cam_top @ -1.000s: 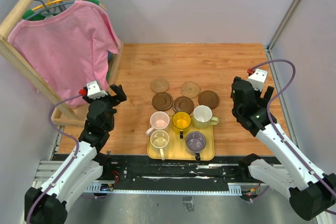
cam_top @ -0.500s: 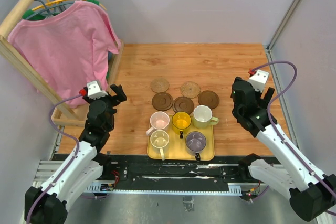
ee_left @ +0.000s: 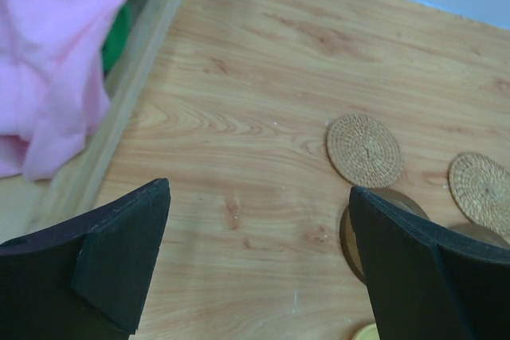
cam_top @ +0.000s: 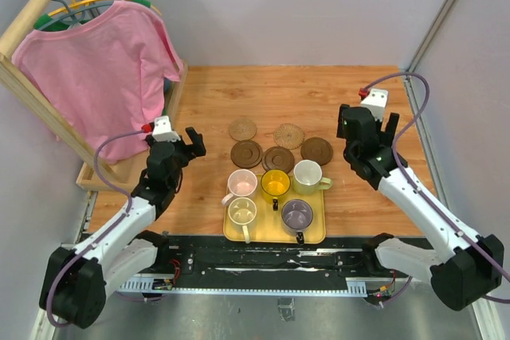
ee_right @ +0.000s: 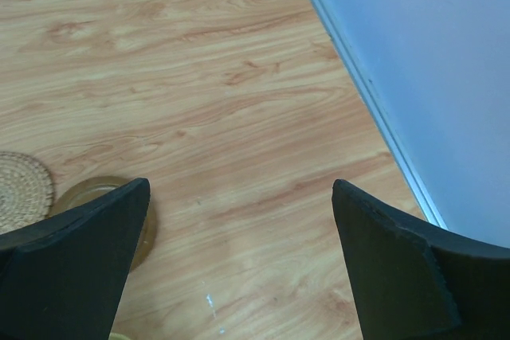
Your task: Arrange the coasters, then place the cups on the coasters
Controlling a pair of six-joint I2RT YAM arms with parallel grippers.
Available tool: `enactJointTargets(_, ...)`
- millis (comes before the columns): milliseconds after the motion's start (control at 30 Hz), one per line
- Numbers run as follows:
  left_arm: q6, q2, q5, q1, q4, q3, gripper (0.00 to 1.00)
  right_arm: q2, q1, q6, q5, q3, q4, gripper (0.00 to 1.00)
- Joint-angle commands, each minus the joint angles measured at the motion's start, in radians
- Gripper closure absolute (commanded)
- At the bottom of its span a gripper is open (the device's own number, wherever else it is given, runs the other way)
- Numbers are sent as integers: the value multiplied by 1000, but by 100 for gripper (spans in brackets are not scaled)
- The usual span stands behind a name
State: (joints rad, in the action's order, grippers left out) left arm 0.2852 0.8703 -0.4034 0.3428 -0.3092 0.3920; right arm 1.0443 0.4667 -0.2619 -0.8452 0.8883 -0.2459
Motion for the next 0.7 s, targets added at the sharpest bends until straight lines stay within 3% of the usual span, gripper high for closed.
enactJointTargets(0,29,98,166,2,-91,49,5,77,-13,54,104,70,81,0)
enactJointTargets(100,36,202,247,1,-122,73,21,151,-13,66,176,115,88,16)
enactJointTargets(267,56,414,396,4,-163,164,60,299,-15,91,320,213,66,62)
enactJointTargets(433,106,596,562,4,-257,234,98,475,-25,87,455,330,2,84)
enactJointTargets(667,169,785,805,4,-315,351,99,637,-41,70,691,457,-72,97)
